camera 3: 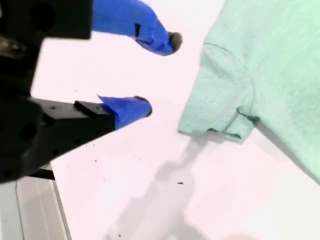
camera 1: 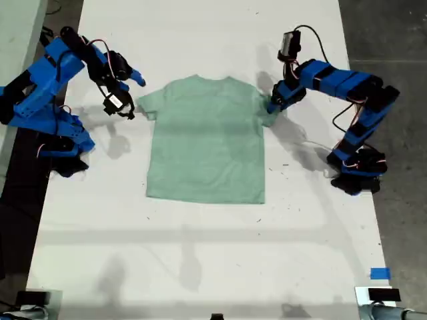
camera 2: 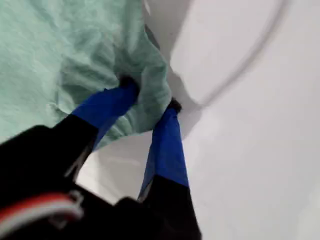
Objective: Fold t-shirt
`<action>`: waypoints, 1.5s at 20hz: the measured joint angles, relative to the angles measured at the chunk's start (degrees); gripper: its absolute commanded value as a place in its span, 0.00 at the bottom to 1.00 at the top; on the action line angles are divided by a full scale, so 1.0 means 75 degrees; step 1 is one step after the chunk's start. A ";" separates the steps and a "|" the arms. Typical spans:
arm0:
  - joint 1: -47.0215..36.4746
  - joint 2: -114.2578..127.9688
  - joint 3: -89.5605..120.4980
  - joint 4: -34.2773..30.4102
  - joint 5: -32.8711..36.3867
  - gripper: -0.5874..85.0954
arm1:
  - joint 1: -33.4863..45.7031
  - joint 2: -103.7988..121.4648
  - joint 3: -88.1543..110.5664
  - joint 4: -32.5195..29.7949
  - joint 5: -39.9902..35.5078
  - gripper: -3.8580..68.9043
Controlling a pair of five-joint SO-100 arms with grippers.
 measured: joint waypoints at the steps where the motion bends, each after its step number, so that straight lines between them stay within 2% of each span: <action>1: 0.0000 0.0000 0.0035 -0.0012 0.0023 0.24 | 0.0000 -0.0035 -0.0082 0.0070 0.0000 0.05; 4: 0.0000 0.0000 0.0094 -0.0012 0.0023 0.24 | 0.0012 -0.0070 -0.0586 0.0680 0.0000 0.05; 10: 0.0000 0.0000 0.0305 -0.0023 0.0023 0.24 | 0.0023 0.0691 -0.2297 0.3164 -0.0187 0.05; 13: 0.0000 0.0000 0.0305 -0.0023 0.0023 0.24 | -0.0645 0.0469 -0.4113 0.4172 0.0352 0.05; 17: 0.0000 0.0000 0.0398 -0.0035 0.0023 0.24 | -0.1770 -0.1453 -0.6949 0.4840 0.1195 0.05; 22: 0.0000 0.0164 0.0598 -0.0035 0.0023 0.24 | -0.2590 -0.3012 -0.8367 0.4664 0.2250 0.05; 30: -0.0012 0.0469 0.0926 -0.0094 0.0023 0.24 | -0.2836 -0.4102 -0.8461 0.2812 0.3211 0.05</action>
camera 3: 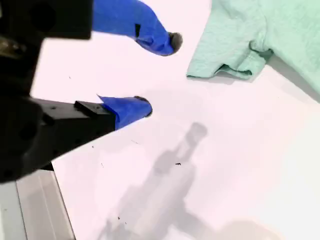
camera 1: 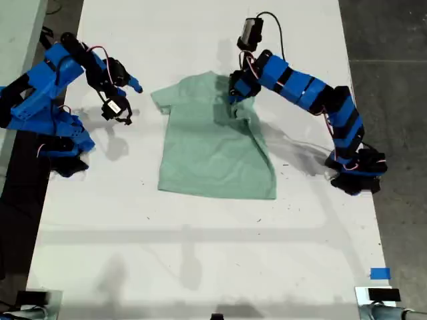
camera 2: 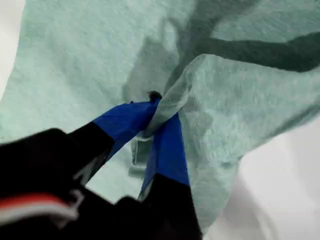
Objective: Fold t-shirt
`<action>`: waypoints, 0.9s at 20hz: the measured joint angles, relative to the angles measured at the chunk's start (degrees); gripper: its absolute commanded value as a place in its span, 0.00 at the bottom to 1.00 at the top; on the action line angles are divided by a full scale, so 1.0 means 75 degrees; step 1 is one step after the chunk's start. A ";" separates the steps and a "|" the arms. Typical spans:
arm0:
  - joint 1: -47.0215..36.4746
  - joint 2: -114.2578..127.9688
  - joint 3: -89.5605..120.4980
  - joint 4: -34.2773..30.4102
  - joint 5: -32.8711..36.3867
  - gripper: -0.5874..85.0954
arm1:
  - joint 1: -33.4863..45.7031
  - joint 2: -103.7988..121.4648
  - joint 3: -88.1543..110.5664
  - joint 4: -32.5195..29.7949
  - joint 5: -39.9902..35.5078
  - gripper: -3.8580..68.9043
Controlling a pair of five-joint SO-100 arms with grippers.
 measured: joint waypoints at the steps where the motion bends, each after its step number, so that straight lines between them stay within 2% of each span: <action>1: 0.0000 0.0035 0.0047 0.0000 0.0000 0.24 | 0.0000 -0.0234 -0.0012 -0.0293 0.0129 0.05; 3: 0.0000 0.0141 0.0152 0.0000 0.0000 0.24 | 0.0000 -0.0574 -0.0012 -0.0738 0.0352 0.05; 5: 0.0000 0.0246 0.0211 0.0000 0.0000 0.24 | -0.0035 -0.0797 -0.0012 -0.0937 0.0398 0.52; 9: -0.0023 0.0258 0.0375 -0.0176 0.0000 0.25 | -0.0328 -0.0586 -0.0012 -0.0961 -0.0047 0.40; 11: -0.0023 0.0258 0.0422 -0.0223 0.0000 0.25 | -0.0363 0.0305 -0.0012 -0.0586 -0.0164 0.37; 18: -0.0023 0.0141 0.0492 -0.0656 0.0000 0.29 | 0.0070 0.3738 0.0012 0.2039 -0.0375 0.30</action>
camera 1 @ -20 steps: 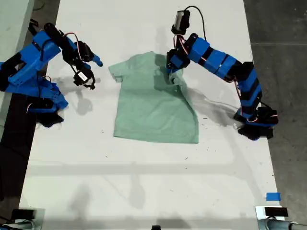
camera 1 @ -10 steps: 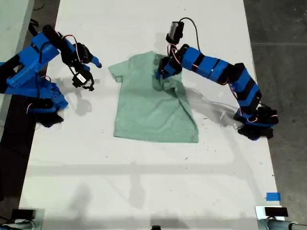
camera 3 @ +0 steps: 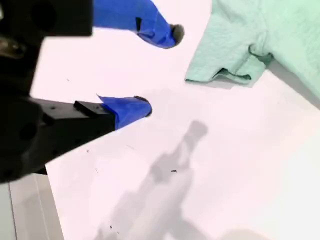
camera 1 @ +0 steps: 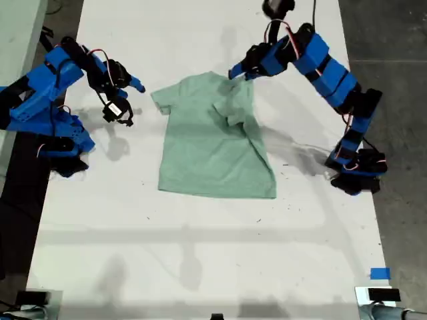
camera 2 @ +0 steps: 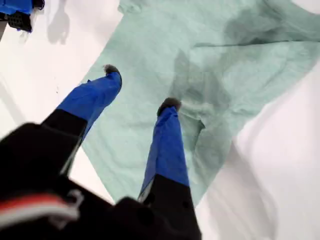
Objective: Fold t-shirt
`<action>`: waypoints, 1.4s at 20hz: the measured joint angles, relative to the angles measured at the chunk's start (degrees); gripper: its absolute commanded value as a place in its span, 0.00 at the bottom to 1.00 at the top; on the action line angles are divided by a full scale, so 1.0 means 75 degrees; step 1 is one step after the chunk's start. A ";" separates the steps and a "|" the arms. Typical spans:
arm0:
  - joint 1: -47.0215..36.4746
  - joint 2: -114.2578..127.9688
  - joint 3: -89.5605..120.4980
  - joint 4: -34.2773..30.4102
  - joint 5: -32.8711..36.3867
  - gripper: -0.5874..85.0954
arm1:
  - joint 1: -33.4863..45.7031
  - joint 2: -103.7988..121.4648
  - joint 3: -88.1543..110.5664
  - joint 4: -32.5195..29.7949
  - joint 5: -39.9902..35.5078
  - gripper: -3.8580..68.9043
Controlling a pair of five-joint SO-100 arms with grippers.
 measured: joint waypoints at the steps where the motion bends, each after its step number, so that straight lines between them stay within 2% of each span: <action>1: 0.0000 -0.0129 -0.0012 -0.0129 0.0000 0.29 | 0.0047 0.0387 0.0281 0.0223 0.0000 0.29; 9: 0.0000 -0.3316 -0.1500 -0.0984 0.0000 0.31 | -0.0387 0.1898 0.2543 0.0305 0.0164 0.28; 15: 0.0000 -0.5531 -0.2883 -0.1090 0.0070 0.32 | -0.0492 0.3105 0.3844 0.0293 0.0375 0.28; 24: -0.0387 -0.6961 -0.3539 -0.1336 0.0070 0.32 | -0.0504 0.4219 0.4992 0.0117 0.0492 0.28; 27: -0.0633 -0.7969 -0.4312 -0.1230 0.0047 0.28 | -0.0504 0.4559 0.5297 0.0105 0.0539 0.27; 28: -0.0703 -0.8391 -0.4875 -0.0879 0.0070 0.20 | -0.0504 0.4699 0.5414 0.0105 0.0563 0.27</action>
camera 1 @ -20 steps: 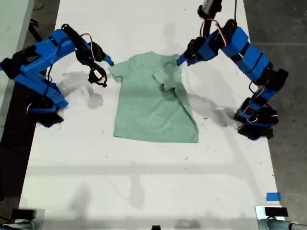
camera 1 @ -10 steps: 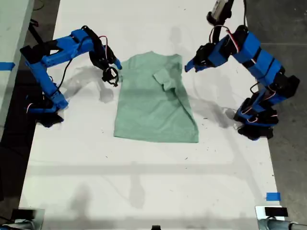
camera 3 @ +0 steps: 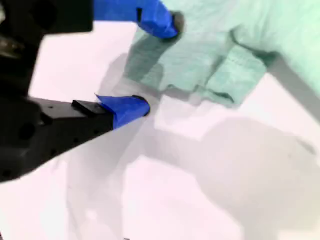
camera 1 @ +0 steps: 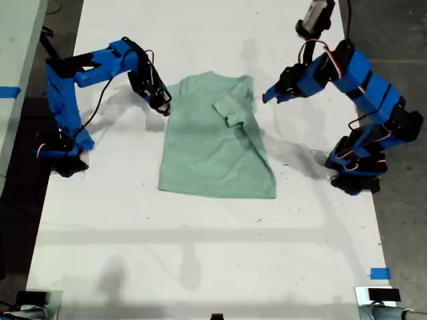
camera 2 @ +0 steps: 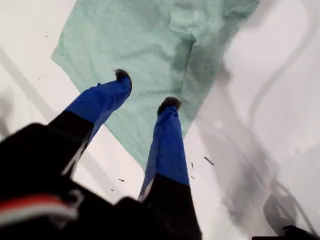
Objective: Fold t-shirt
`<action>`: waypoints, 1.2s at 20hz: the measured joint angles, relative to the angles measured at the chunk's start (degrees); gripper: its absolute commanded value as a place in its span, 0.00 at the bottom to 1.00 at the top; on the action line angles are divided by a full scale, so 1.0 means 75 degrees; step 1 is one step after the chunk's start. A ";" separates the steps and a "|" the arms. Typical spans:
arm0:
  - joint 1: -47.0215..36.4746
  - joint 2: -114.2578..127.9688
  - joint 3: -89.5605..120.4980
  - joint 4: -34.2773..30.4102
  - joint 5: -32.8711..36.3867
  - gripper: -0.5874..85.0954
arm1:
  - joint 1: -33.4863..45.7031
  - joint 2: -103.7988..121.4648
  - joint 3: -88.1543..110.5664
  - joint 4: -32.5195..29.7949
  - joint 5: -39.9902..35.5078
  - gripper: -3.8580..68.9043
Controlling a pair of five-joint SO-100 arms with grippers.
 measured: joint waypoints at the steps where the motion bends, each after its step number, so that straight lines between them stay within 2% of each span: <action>1: -0.0047 -0.0422 -0.0668 0.0445 0.0000 0.08 | -0.0012 0.0164 0.0176 0.0000 0.0035 0.27; 4: -0.0070 -0.1500 -0.2449 0.1301 -0.0047 0.01 | -0.0023 0.0750 0.0609 -0.0070 0.0117 0.26; 11: -0.0117 -0.1359 -0.2367 0.1617 -0.0047 0.01 | -0.0023 0.1711 0.1242 -0.0082 0.0258 0.23; 17: -0.0715 0.0914 -0.1746 0.2379 -0.0012 0.01 | -0.0023 0.1992 0.1629 -0.0164 0.0340 0.23; 21: -0.0926 0.1816 -0.1359 0.2367 -0.0012 0.01 | -0.0023 0.2016 0.1699 -0.0176 0.0340 0.23; 24: -0.0703 0.1852 -0.1359 0.1957 -0.0199 0.01 | -0.0023 0.2121 0.1875 -0.0176 0.0387 0.22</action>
